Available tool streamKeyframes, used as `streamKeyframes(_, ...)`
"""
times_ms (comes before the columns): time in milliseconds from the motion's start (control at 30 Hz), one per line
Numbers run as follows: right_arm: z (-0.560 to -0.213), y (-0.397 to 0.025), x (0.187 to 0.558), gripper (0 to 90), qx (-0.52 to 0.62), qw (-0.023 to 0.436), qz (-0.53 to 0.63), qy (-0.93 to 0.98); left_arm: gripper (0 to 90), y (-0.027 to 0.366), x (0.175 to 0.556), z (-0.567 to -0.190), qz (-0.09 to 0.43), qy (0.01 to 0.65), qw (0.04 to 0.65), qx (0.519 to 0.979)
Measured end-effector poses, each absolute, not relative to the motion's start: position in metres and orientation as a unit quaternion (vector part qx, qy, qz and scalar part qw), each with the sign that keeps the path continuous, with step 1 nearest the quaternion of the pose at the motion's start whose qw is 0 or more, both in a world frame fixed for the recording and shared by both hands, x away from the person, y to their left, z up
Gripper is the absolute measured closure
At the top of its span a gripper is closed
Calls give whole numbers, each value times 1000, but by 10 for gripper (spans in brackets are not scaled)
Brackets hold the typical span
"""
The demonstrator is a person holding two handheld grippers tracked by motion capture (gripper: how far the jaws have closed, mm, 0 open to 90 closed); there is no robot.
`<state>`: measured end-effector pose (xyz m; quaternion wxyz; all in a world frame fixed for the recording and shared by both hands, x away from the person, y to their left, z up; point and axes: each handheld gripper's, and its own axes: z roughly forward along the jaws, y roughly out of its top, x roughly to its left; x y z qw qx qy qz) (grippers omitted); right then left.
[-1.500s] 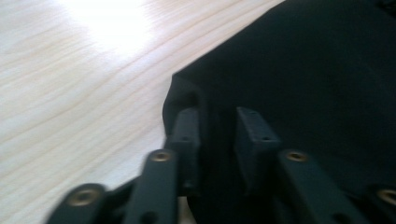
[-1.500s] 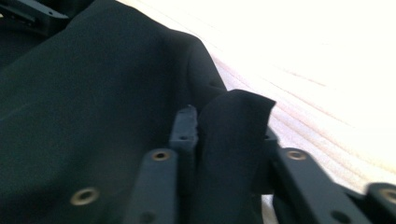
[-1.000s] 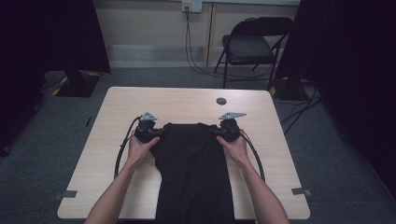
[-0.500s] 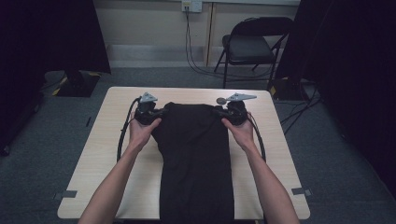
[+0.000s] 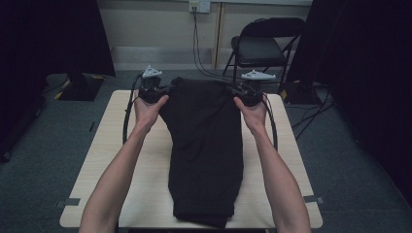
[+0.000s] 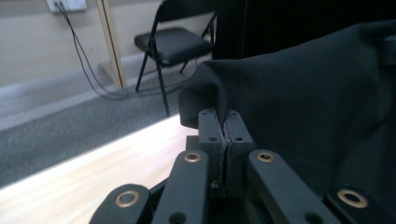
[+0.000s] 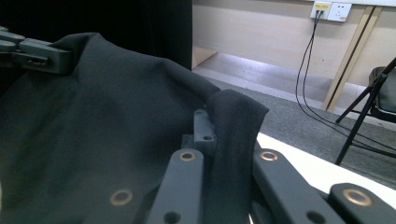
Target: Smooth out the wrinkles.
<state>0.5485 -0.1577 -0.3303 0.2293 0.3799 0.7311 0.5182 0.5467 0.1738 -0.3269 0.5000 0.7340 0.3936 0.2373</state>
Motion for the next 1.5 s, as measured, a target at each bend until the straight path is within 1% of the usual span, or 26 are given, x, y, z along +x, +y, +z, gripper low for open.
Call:
streamKeyframes(100,-328,-161,552,856,384,228,516,731,887,174,547,-329,235,391,501,736)
streamKeyframes(233,-344,-165,551,856,384,217,506,741,887,177,547,-348,228,391,485,748)
streamKeyframes(400,-362,-167,548,856,389,204,511,739,888,174,539,-363,222,383,483,755)
streamKeyframes(467,-366,-169,543,856,385,202,516,738,889,172,535,-364,218,376,481,761)
streamKeyframes(567,-369,-174,537,856,384,199,521,736,889,174,527,-363,210,367,503,754)
streamKeyframes(667,-370,-178,530,856,382,197,528,733,889,175,519,-362,213,358,504,757)
streamKeyframes(733,-372,-180,518,856,372,193,535,733,889,176,504,-361,212,345,520,752)
streamKeyframes(800,-372,-179,509,856,365,191,539,734,889,176,493,-360,217,338,524,751)
streamKeyframes(967,-375,-179,486,855,354,183,545,738,889,176,467,-359,211,321,536,752)
streamKeyframes(1133,-370,-180,463,855,345,183,555,735,889,181,439,-353,209,299,554,749)
streamKeyframes(1167,-368,-180,457,854,340,182,558,735,889,182,432,-352,217,297,556,745)
streamKeyframes(1200,-367,-179,452,854,332,184,557,739,889,184,426,-351,216,296,563,741)
streamKeyframes(1233,-365,-178,445,854,329,186,556,740,890,186,420,-351,204,294,568,742)
streamKeyframes(1300,-364,-177,432,854,317,185,554,747,890,188,409,-354,213,282,558,751)
streamKeyframes(1400,-369,-178,417,853,312,181,552,752,889,193,392,-369,191,284,555,758)
streamKeyframes(1500,-384,-183,402,851,316,166,546,758,889,194,379,-387,172,288,548,767)
